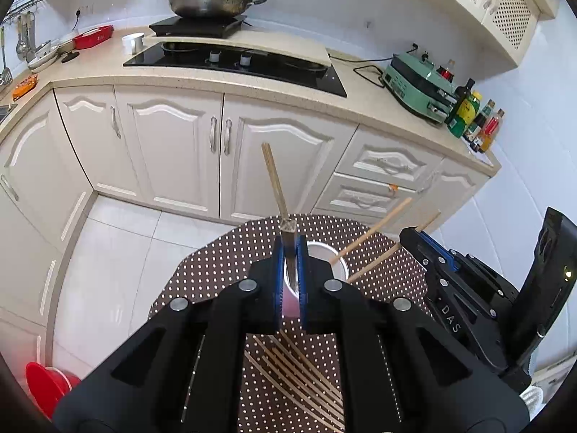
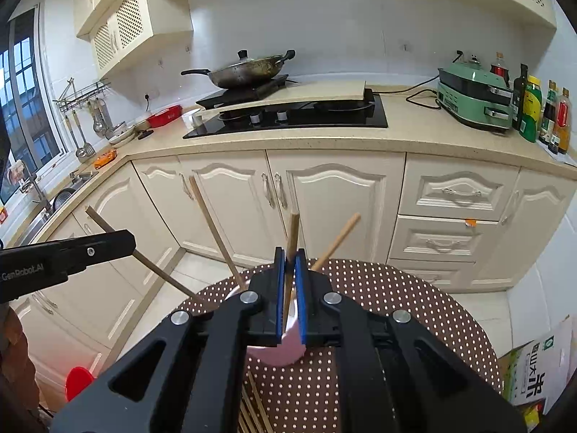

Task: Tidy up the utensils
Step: 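Open the left gripper to release its stick while the right gripper opens too, then move the left gripper back to the pile and grasp a stick while the right gripper grasps another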

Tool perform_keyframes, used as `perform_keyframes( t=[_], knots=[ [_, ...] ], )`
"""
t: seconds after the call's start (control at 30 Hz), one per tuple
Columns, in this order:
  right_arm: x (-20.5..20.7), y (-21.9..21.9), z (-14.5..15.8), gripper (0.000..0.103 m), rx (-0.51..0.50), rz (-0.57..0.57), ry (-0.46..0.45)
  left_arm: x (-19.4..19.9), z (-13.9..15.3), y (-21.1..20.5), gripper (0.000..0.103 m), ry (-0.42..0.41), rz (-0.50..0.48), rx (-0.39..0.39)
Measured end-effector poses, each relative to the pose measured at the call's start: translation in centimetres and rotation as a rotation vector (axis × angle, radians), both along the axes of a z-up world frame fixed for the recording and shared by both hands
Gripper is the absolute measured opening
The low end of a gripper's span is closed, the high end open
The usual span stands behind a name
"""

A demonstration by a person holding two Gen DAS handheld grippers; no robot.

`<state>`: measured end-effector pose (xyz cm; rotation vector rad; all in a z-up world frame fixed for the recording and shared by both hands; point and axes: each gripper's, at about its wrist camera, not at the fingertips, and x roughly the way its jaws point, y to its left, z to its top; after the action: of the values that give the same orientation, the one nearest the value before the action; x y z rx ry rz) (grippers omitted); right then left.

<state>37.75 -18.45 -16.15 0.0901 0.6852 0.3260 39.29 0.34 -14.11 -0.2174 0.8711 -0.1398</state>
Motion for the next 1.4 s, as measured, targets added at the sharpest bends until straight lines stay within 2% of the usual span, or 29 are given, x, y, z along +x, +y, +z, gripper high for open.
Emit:
perform_keyframes(
  t=[0.47, 0.53, 0.57, 0.6, 0.7, 0.77, 0.87, 1.23, 1.4],
  knots=[
    [-1.5, 0.4, -0.9, 0.006, -0.014, 0.014, 0.032, -0.2, -1.5, -1.0, 0.011, 0.108, -0.011, 0.015],
    [-1.6, 0.3, -0.9, 0.007, -0.011, 0.014, 0.041, -0.3, -1.6, -1.1, 0.032, 0.120, -0.010, 0.018],
    [-1.7, 0.2, -1.0, 0.007, -0.008, 0.014, 0.047, -0.6, -1.5, -1.0, 0.055, 0.108, 0.001, 0.022],
    [-1.8, 0.2, -1.0, 0.006, -0.006, 0.013, 0.051, -0.8, -1.3, -1.0, 0.058, 0.091, 0.009, 0.020],
    [-2.1, 0.0, -0.9, 0.010, -0.004, 0.006, 0.060, -1.1, -1.2, -0.9, 0.058, 0.097, 0.009, 0.017],
    [-2.2, -0.2, -0.9, 0.019, 0.000, 0.000, 0.067, -1.4, -1.3, -0.7, 0.058, 0.098, 0.018, 0.015],
    [-2.8, -0.4, -0.8, 0.024, 0.000, -0.001, 0.065, -1.8, -1.7, -0.4, 0.058, 0.107, 0.033, 0.005],
    [-4.7, -1.2, -2.2, 0.026, 0.000, 0.005, 0.110, -4.0, -3.8, 0.2, 0.058, 0.113, 0.083, -0.015],
    [-5.3, -1.5, -3.9, 0.026, -0.011, 0.017, 0.157, -4.9, -6.0, 0.7, 0.058, 0.155, 0.120, -0.016]
  ],
)
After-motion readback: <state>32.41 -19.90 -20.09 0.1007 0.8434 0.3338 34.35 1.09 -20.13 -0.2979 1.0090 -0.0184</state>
